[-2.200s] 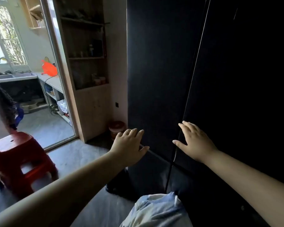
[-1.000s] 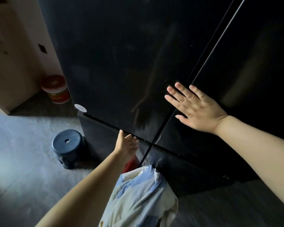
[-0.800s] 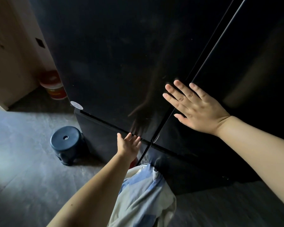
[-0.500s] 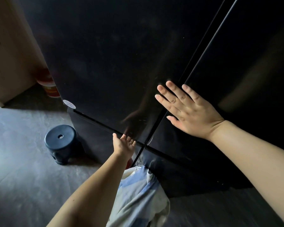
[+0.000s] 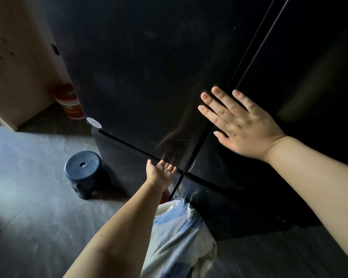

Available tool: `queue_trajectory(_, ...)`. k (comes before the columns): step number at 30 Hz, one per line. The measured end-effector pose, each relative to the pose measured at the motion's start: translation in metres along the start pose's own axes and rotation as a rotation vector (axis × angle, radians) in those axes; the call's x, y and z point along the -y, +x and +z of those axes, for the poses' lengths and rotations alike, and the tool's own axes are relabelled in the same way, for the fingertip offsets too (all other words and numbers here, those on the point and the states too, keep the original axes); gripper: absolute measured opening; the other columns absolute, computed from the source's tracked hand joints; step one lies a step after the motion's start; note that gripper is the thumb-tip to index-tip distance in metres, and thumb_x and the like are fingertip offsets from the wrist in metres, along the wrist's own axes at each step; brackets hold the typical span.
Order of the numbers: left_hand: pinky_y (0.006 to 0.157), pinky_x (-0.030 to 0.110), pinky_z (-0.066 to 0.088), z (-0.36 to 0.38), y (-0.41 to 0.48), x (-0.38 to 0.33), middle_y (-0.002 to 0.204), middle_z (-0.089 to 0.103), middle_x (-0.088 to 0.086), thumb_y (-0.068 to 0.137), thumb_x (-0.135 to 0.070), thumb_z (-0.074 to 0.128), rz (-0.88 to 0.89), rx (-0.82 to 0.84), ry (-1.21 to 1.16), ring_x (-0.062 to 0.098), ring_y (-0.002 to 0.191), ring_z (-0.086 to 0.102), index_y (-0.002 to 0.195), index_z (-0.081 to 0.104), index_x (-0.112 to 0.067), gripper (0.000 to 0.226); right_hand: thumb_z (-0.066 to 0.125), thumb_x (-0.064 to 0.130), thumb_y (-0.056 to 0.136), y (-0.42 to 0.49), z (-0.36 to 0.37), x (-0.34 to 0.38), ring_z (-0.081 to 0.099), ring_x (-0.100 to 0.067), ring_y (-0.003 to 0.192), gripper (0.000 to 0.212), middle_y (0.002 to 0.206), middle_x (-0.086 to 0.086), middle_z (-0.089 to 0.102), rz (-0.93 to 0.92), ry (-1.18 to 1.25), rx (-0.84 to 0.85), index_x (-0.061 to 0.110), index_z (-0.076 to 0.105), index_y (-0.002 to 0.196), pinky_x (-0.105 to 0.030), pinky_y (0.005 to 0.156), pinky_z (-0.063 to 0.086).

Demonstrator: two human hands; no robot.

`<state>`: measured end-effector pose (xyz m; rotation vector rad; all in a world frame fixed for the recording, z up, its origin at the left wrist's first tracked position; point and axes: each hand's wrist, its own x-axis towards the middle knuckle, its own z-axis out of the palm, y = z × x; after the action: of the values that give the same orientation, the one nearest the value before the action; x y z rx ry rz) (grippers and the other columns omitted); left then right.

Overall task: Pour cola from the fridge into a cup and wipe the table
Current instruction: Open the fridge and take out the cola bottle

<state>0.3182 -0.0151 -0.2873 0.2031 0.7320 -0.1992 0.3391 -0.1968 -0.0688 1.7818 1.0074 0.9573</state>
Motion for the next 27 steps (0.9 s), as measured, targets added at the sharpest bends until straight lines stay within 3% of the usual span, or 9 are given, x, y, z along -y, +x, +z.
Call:
queue_trajectory(5,0.119,0.039,0.012,0.003,-0.009,-0.01,0.158,0.022,0.018,0.098,-0.055,0.019,-0.065,-0.006,0.047,0.03,0.147,0.018,0.148,0.027,0.0,0.075,0.033,0.043,0.096,0.003,-0.017,0.006,-0.002,-0.029,0.146,0.072,0.16,-0.012,0.0,0.057,0.179,0.148,0.01,0.002,0.151,-0.047,0.117,0.001)
queue_trajectory(13,0.117,0.04,0.02,-0.029,-0.036,-0.024,0.151,0.035,0.02,0.098,-0.059,0.019,-0.127,0.017,0.094,0.033,0.142,0.031,0.142,0.037,0.001,0.076,0.032,0.041,0.096,0.004,-0.058,0.024,0.002,-0.029,0.146,0.069,0.159,-0.011,0.004,0.081,0.185,0.203,0.008,0.006,0.151,-0.049,0.116,0.017)
queue_trajectory(18,0.118,0.041,0.018,-0.031,-0.044,-0.036,0.152,0.033,0.02,0.096,-0.062,0.022,-0.156,0.037,0.143,0.034,0.142,0.029,0.146,0.029,0.005,0.083,0.042,0.036,0.092,0.016,-0.091,0.039,0.005,-0.03,0.147,0.069,0.159,-0.013,0.009,0.209,0.367,0.267,0.007,0.018,0.15,-0.049,0.117,0.017)
queue_trajectory(20,0.118,0.041,0.019,-0.03,-0.043,-0.034,0.153,0.033,0.02,0.096,-0.063,0.023,-0.155,0.031,0.158,0.033,0.143,0.029,0.146,0.03,0.004,0.084,0.048,0.029,0.089,0.018,-0.109,0.047,0.008,-0.029,0.147,0.069,0.158,-0.014,0.01,0.372,0.538,0.232,0.007,0.022,0.149,-0.047,0.117,0.018)
queue_trajectory(23,0.118,0.04,0.019,-0.033,-0.041,-0.033,0.154,0.032,0.019,0.096,-0.062,0.022,-0.154,0.027,0.191,0.032,0.143,0.028,0.147,0.029,0.001,0.082,0.054,0.021,0.087,0.015,-0.132,0.06,0.014,-0.027,0.146,0.069,0.157,-0.015,0.014,0.785,0.8,0.123,0.005,0.024,0.148,-0.039,0.117,0.022)
queue_trajectory(25,0.117,0.039,0.019,-0.034,-0.038,-0.036,0.153,0.033,0.018,0.097,-0.061,0.02,-0.159,0.026,0.254,0.031,0.142,0.03,0.148,0.028,0.001,0.081,0.057,0.022,0.088,0.017,-0.133,0.068,0.017,-0.021,0.145,0.074,0.157,-0.011,0.016,1.114,1.101,0.183,0.008,0.018,0.149,-0.03,0.117,0.02)
queue_trajectory(27,0.117,0.039,0.017,-0.036,-0.036,-0.038,0.155,0.03,0.015,0.096,-0.062,0.019,-0.188,0.037,0.338,0.029,0.144,0.028,0.15,0.023,0.0,0.082,0.059,0.024,0.089,0.026,-0.13,0.08,0.018,-0.013,0.144,0.079,0.158,-0.002,0.015,1.331,1.493,0.287,0.017,0.011,0.151,-0.033,0.118,0.02)
